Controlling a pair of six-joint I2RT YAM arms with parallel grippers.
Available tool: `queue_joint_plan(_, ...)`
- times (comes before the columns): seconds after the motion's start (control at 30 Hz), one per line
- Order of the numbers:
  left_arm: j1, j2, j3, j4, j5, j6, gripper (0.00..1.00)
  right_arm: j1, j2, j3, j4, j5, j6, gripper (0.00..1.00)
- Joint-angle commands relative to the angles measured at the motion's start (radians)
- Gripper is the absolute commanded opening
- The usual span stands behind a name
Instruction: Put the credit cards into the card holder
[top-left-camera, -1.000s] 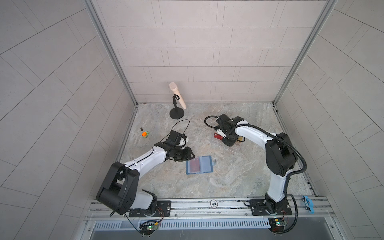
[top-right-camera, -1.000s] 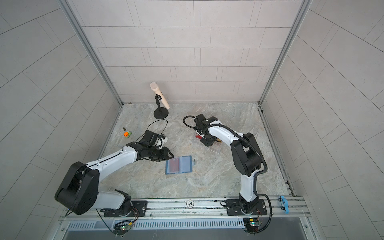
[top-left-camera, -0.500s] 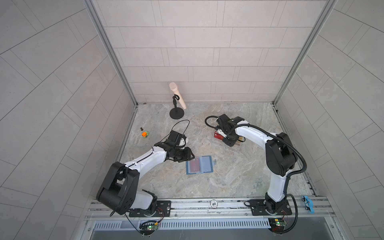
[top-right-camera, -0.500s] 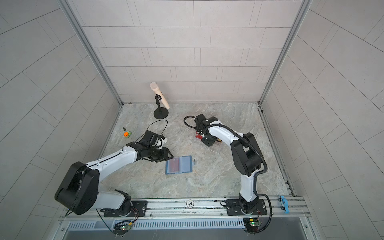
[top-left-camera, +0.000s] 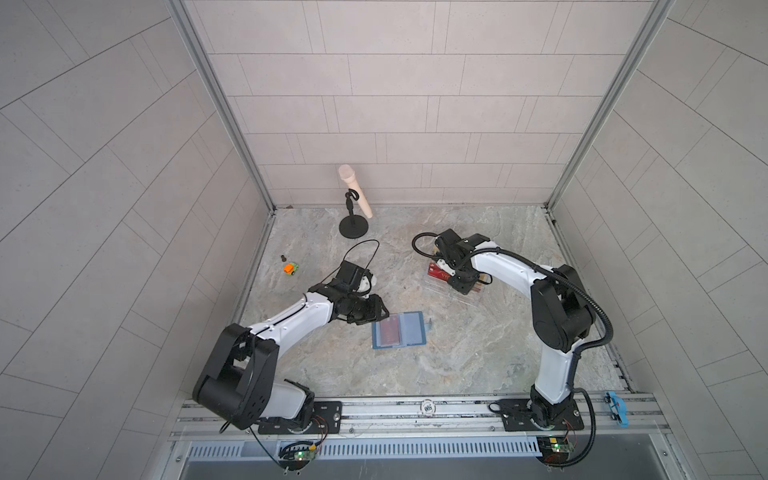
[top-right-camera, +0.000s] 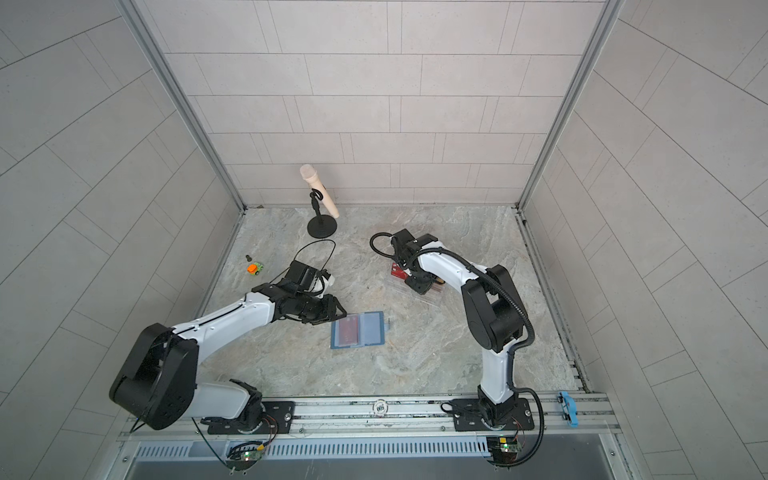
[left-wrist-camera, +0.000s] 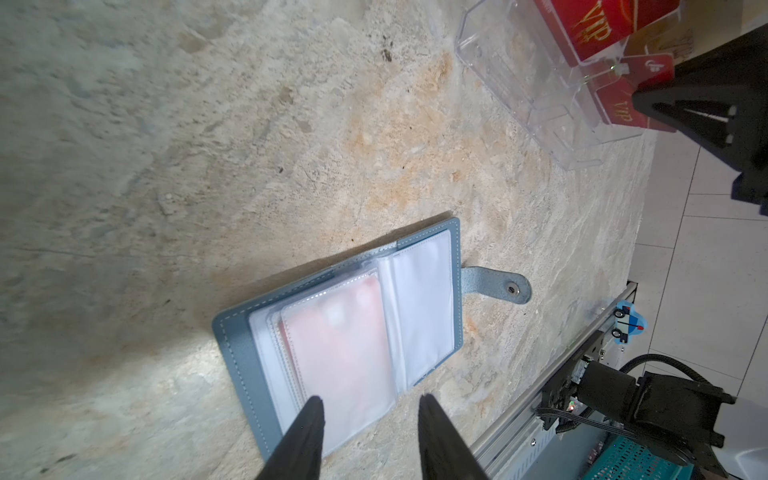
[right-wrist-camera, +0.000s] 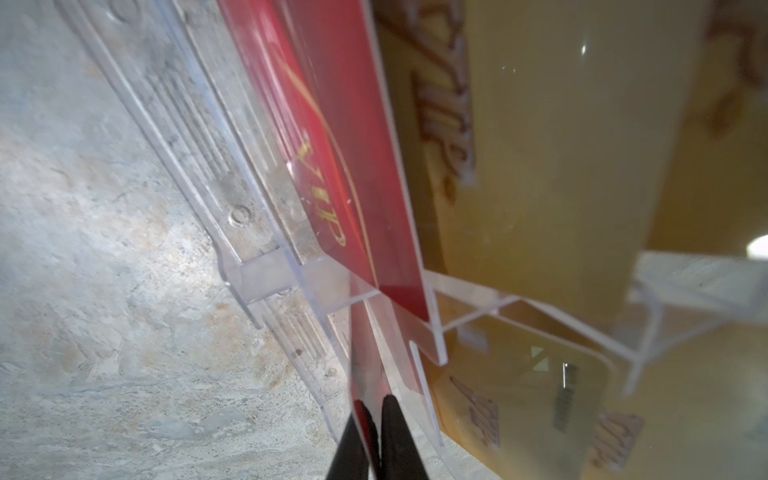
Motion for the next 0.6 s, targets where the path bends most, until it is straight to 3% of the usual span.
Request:
queue_joint_plan(0.0,0.006,0.008,0.04,-0.023,-0.01,0.019,0.42,-0.002,-0.021,0.002,-0.032,0.008,-0.019,0.1)
queue_joint_plan(0.3,0.005,-0.002,0.055,-0.037,-0.007,0.023,0.42,-0.001,-0.027,0.023,-0.052,0.004,-0.023,0.01)
queue_joint_plan(0.57,0.005,-0.004,0.07,-0.046,-0.009,0.021,0.43,-0.001,-0.051,0.063,-0.067,0.029,-0.023,0.0)
